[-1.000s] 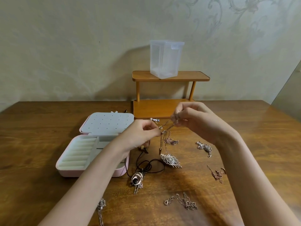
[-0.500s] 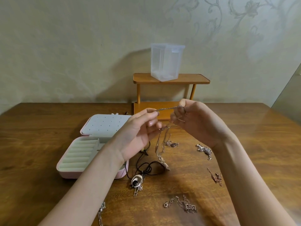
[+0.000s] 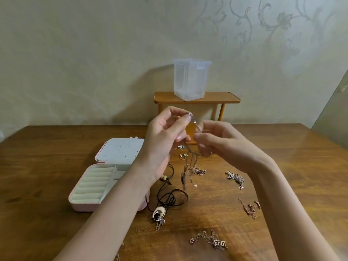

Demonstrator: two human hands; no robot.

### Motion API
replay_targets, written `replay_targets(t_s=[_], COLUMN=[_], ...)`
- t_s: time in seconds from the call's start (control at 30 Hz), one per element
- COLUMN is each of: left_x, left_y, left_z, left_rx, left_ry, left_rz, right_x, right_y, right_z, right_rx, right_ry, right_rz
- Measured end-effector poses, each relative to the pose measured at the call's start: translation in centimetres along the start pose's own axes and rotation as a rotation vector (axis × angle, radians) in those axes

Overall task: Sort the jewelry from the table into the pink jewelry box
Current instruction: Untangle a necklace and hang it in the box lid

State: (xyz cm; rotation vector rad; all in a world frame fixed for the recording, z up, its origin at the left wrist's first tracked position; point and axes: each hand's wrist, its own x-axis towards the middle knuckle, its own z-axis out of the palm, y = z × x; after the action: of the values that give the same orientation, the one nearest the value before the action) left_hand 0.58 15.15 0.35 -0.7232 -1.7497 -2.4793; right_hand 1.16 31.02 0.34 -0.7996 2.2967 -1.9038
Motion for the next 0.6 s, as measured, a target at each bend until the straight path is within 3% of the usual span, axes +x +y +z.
replay_targets(t_s=[0.13, 0.23, 0.37, 0.47, 0.6], left_x=[0.0, 0.1, -0.6, -1.0, -1.3], left_y=[1.1, 1.3, 0.0, -0.9, -1.7], left_z=[0.0, -1.1, -2.0, -2.3, -3.0], left_rx=[0.137, 0.597, 1.118, 1.105, 0.930], left_ry=[-0.035, 0.007, -0.048, -0.087, -0.237], left_rz=[0.039, 0.158, 0.221, 0.174, -0.072], right_x=[-0.1, -0.1, 0.2, 0.5, 0.8], right_y=[-0.8, -1.2, -2.3, -3.5, -4.5], right_z=[-0.1, -0.5, -0.6, -0.1, -0.5], right_rx=[-0.130, -0.208, -0.053, -0.028, 0.158], right_ry=[0.040, 0.187, 0.305, 0.286, 0.322], right_rz=[0.034, 0.037, -0.048, -0.062, -0.066])
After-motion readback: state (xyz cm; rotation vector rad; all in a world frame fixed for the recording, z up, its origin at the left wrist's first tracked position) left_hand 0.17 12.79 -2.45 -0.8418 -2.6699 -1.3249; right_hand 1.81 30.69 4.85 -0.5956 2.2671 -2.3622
